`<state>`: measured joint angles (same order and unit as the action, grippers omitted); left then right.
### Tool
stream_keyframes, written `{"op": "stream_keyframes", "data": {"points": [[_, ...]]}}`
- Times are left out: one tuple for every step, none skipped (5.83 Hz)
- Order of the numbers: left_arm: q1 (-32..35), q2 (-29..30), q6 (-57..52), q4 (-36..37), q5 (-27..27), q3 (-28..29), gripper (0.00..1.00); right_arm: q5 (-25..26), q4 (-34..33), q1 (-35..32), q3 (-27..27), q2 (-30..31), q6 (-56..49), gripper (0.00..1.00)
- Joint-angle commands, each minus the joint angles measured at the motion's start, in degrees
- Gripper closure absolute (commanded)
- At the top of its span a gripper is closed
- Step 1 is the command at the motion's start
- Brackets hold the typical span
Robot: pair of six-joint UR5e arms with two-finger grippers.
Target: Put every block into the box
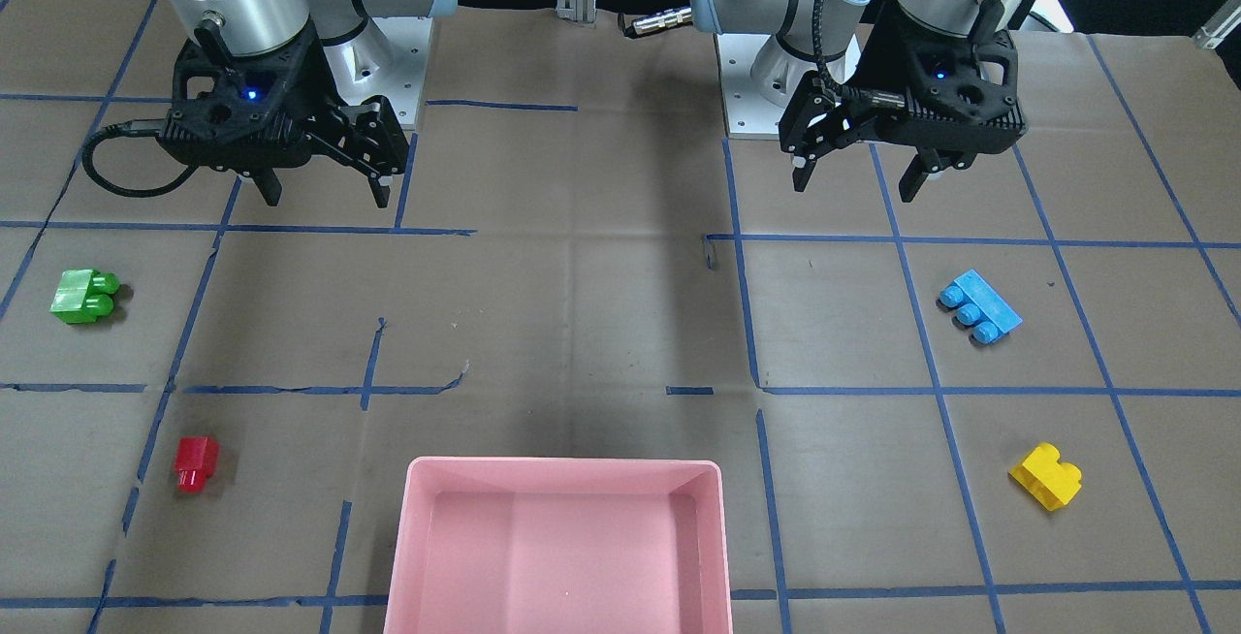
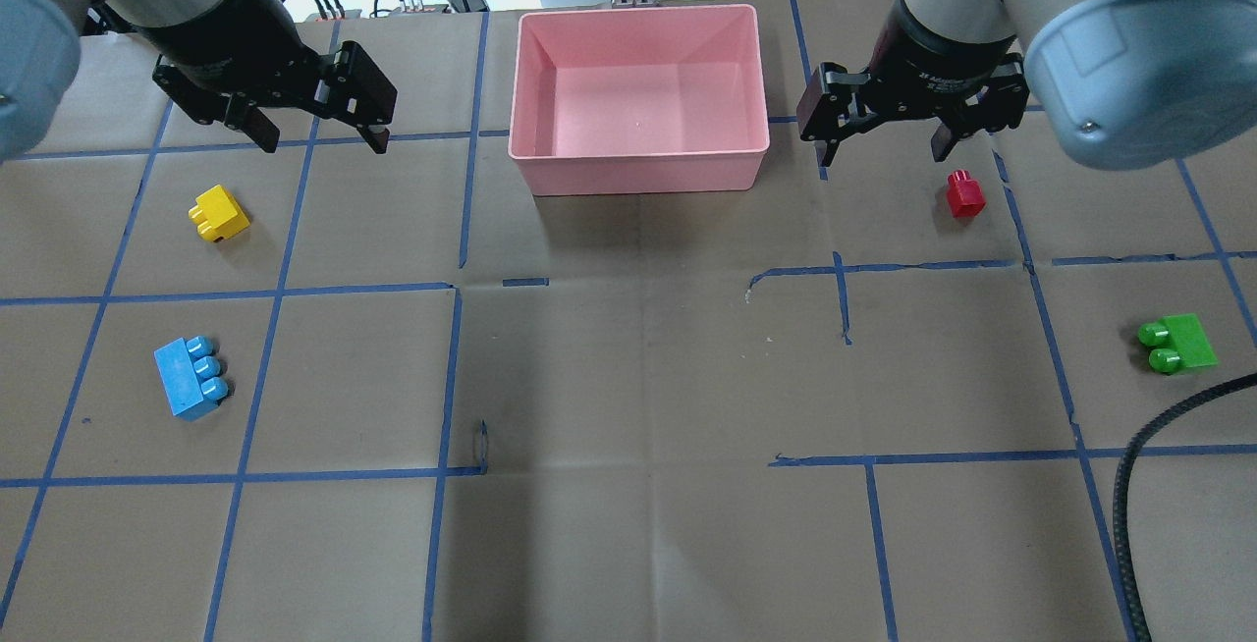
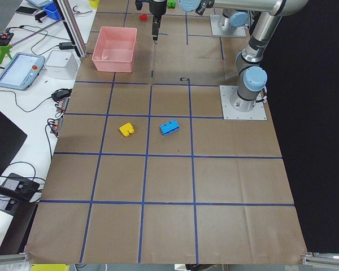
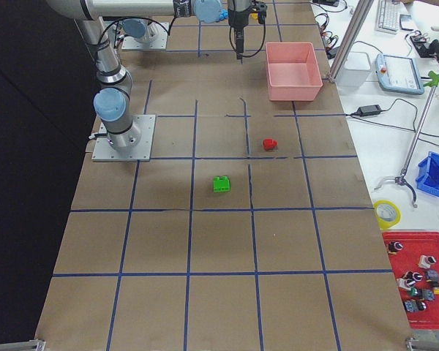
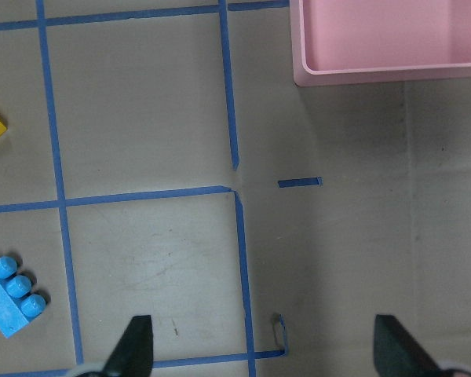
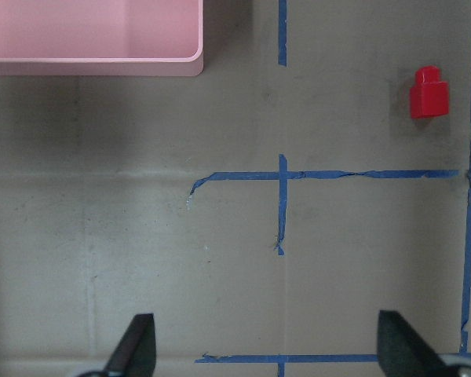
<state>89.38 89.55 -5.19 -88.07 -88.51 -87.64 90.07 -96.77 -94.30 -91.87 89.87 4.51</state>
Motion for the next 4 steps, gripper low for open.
{"op": "stream_keyframes", "data": {"points": [[0.0,0.0,0.0,0.1,0.0,0.0,0.01,-0.2,0.0,0.0,0.0,0.0,0.1,0.00],[0.0,0.0,0.0,0.1,0.0,0.0,0.01,-0.2,-0.2,0.0,0.0,0.0,0.2,0.00],[-0.1,0.0,0.0,0.1,0.0,0.0,0.01,-0.2,-0.3,0.0,-0.2,0.0,0.2,0.00],[0.0,0.0,0.0,0.2,0.0,0.0,0.01,-0.2,-0.3,0.0,-0.3,0.0,0.2,0.00]]}}
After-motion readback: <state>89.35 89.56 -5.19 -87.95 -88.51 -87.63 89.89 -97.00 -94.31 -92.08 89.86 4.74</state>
